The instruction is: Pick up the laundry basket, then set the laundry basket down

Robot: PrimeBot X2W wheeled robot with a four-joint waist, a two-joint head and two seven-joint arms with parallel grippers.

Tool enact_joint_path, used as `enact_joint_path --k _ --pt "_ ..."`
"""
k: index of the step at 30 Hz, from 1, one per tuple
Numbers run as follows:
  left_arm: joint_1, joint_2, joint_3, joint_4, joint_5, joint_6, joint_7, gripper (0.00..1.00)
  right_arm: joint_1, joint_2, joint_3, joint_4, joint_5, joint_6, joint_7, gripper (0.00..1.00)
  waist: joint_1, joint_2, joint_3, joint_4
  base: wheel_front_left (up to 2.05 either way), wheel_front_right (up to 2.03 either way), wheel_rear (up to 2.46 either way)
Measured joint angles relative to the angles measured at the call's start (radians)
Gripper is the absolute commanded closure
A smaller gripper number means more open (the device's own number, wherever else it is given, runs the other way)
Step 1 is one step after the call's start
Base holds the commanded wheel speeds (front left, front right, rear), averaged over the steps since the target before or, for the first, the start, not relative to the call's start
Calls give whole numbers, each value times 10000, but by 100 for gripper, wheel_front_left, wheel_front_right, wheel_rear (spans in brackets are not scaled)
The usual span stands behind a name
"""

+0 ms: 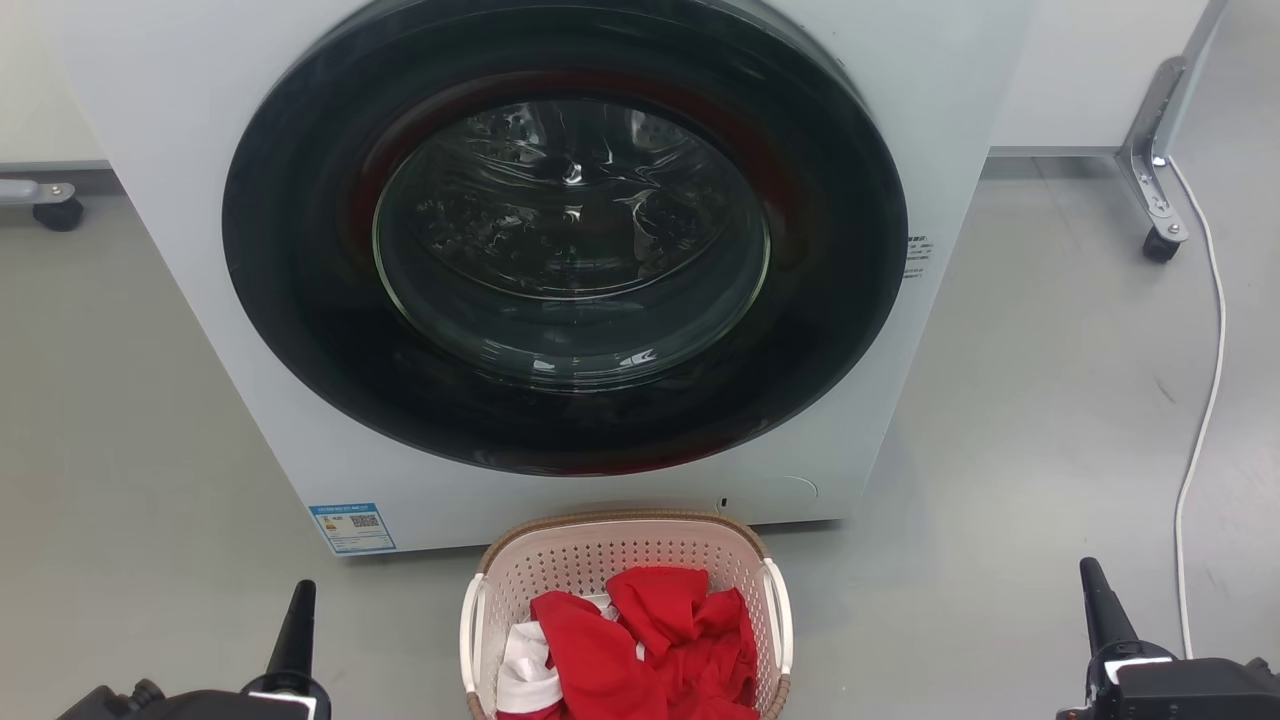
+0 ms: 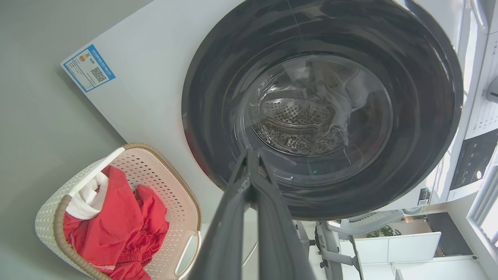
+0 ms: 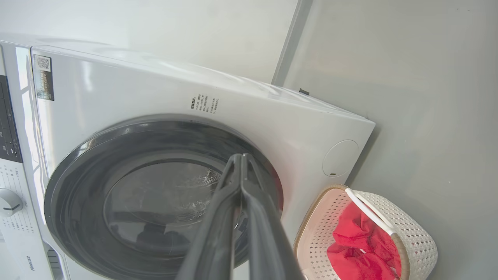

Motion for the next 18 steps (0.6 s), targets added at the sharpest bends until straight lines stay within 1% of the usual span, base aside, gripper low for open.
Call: enact_joint_path --k 18 --pt "-476 -79 395 368 -2466 -441 610 100 -250 94 -767 322 2364 468 621 100 0 0 4 5 0 0 0"
